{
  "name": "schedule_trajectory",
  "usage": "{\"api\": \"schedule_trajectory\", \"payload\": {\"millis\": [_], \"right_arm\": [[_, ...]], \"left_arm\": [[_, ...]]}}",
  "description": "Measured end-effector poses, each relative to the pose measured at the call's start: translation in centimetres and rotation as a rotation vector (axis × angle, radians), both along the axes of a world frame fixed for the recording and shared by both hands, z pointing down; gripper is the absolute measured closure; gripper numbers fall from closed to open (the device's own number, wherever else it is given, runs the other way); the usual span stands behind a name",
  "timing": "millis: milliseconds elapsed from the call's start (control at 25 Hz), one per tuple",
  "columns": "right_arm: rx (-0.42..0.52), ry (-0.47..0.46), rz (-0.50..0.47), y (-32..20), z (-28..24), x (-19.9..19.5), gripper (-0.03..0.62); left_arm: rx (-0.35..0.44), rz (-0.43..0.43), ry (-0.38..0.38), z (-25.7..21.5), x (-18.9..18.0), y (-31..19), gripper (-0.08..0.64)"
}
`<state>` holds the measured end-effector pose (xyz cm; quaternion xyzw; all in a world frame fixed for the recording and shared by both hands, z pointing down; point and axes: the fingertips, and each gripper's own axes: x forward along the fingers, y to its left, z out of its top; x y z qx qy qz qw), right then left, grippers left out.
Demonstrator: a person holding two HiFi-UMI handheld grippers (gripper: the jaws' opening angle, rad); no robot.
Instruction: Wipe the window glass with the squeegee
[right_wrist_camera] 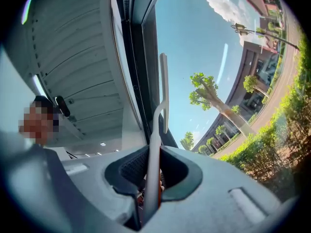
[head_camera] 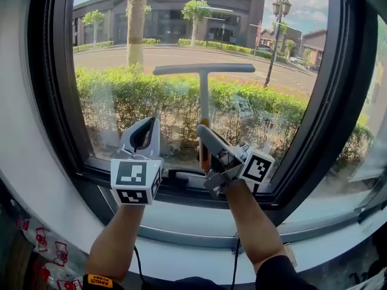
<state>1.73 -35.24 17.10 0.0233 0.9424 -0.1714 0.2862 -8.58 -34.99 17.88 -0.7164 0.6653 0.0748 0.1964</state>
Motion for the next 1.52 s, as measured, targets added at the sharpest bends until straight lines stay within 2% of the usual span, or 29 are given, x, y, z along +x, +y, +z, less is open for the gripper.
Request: {"api": "schedule_trajectory", "payload": {"millis": [240, 400, 560, 760, 1000, 1280, 1520], "right_arm": [[-0.006, 0.019, -0.01, 0.0, 0.4, 0.2, 0.541], [0.004, 0.01, -0.023, 0.8, -0.4, 0.6, 0.543], [0.066, -0.008, -0.001, 0.7, -4.3, 2.1, 0.543], [0.167, -0.047, 0.024, 0.2, -12.2, 4.2, 0.543], [0.214, -0.109, 0.041, -0.1, -19.8, 6.2, 0.543], [0.241, -0.125, 0.073, -1.5, -23.7, 7.2, 0.543], [0.215, -0.125, 0.078, -3.3, -24.5, 8.0, 0.543]], "left_arm": [[-0.026, -0.008, 0.006, 1.2, 0.6, -0.1, 0.545], [-0.008, -0.01, -0.013, 0.0, 1.2, 0.5, 0.545], [0.049, -0.012, -0.047, -3.3, 1.9, 1.4, 0.545], [0.115, -0.019, -0.084, -7.6, 2.9, 2.1, 0.545], [0.172, -0.034, -0.101, -12.7, 3.4, 2.4, 0.545], [0.229, -0.081, -0.135, -16.7, 3.1, 2.6, 0.545], [0.23, -0.079, -0.137, -16.1, 3.4, 2.2, 0.545]]}}
